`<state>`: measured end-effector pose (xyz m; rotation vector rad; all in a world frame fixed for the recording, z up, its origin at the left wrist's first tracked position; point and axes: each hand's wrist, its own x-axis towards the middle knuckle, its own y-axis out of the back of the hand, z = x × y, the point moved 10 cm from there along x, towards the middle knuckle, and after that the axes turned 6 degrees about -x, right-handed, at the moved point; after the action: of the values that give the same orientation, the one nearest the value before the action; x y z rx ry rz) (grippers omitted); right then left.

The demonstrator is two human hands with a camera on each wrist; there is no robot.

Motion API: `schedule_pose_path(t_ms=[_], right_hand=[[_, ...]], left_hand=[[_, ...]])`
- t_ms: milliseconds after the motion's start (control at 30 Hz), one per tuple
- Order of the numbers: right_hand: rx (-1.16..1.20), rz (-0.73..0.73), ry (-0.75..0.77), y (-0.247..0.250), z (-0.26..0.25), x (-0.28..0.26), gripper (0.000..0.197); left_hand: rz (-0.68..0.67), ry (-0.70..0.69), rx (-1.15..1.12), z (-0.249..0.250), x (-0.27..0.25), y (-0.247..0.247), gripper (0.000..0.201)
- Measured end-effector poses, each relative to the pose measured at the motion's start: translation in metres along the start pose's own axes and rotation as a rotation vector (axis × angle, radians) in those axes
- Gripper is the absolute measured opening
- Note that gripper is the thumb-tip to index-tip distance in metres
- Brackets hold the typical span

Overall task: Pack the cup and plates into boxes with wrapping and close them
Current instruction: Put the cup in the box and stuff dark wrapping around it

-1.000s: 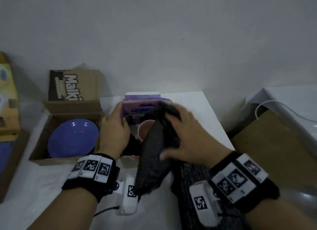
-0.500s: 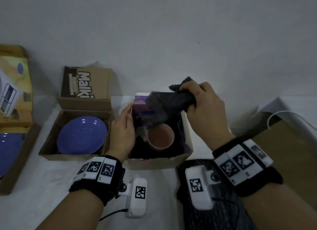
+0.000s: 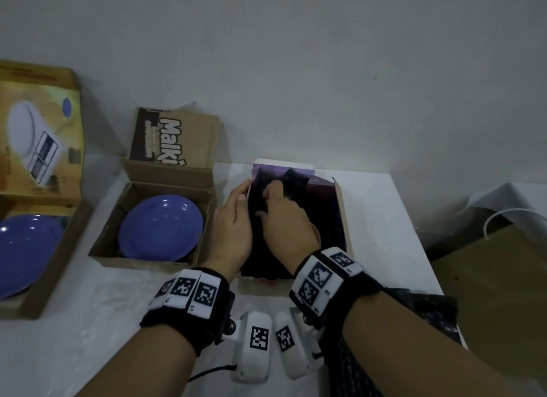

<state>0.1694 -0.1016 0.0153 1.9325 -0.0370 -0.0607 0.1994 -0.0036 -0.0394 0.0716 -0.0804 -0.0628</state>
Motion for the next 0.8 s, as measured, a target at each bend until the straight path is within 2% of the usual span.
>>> schedule_pose_path(t_ms=[33, 167, 200, 267, 333, 400, 467, 533, 567, 667, 700, 800], right_hand=[[0.012, -0.05, -0.018, -0.007, 0.001, 0.0, 0.029], [-0.188, -0.341, 0.015, -0.028, 0.004, 0.001, 0.037], [-0.176, -0.344, 0.05, -0.024, 0.002, 0.005, 0.038], [-0.224, -0.222, 0.167, -0.011, -0.005, 0.015, 0.039], [-0.44, -0.146, 0.252, -0.011, -0.01, 0.019, 0.033], [-0.585, -0.291, 0.255, -0.033, -0.004, 0.016, 0.032], [-0.578, -0.524, 0.212, -0.061, 0.006, 0.008, 0.035], [-0.517, -0.645, 0.185, -0.07, 0.008, 0.004, 0.036], [-0.466, -0.636, 0.177, -0.065, 0.007, 0.008, 0.036], [-0.342, -0.411, 0.174, -0.034, 0.002, 0.029, 0.03], [-0.357, -0.398, 0.174, -0.032, 0.004, 0.03, 0.032], [-0.395, -0.613, 0.135, -0.057, 0.015, 0.01, 0.04]], left_hand=[[0.006, -0.003, -0.006, 0.0, 0.0, 0.001, 0.042], [0.002, -0.02, -0.005, 0.0, 0.001, 0.001, 0.041], [0.001, -0.02, 0.001, -0.002, 0.002, 0.001, 0.043], [-0.003, -0.013, 0.01, -0.006, 0.003, 0.001, 0.044], [-0.012, -0.016, 0.033, -0.007, 0.003, 0.0, 0.045], [-0.02, -0.016, 0.054, -0.003, 0.002, 0.0, 0.045], [-0.026, -0.019, 0.078, 0.001, 0.0, -0.001, 0.046], [-0.023, -0.027, 0.12, 0.003, -0.001, 0.0, 0.046], [-0.02, -0.03, 0.138, 0.002, 0.0, 0.001, 0.046], [-0.015, -0.036, 0.194, 0.001, 0.002, 0.001, 0.044], [-0.01, -0.042, 0.207, 0.002, 0.002, 0.001, 0.043], [-0.001, -0.047, 0.264, 0.004, 0.0, 0.001, 0.041]])
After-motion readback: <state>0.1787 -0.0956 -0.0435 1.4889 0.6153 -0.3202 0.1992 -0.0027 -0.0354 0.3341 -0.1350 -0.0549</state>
